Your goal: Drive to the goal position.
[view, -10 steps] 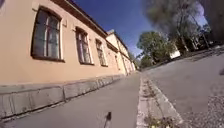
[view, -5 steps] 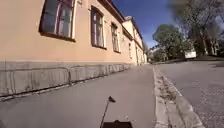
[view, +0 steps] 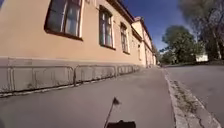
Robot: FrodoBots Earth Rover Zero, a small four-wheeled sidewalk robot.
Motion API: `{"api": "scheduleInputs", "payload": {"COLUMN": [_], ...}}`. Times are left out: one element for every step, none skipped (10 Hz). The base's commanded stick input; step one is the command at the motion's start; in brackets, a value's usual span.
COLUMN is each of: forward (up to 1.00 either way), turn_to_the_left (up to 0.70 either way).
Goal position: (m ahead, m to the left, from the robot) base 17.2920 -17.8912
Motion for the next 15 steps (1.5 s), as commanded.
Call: {"api": "scheduleInputs", "payload": {"forward": [0.70,0.70,0.70,0.70,0.70,0.70,0.70,0.70,0.70,0.70,0.70,0.70,0.70,0.70,0.70], "turn_to_the_left": [-0.35,-0.35,-0.35,0.00,-0.22,-0.31,-0.35,-0.35,-0.35,-0.35,-0.35,-0.35,-0.35,-0.35,-0.35]}}
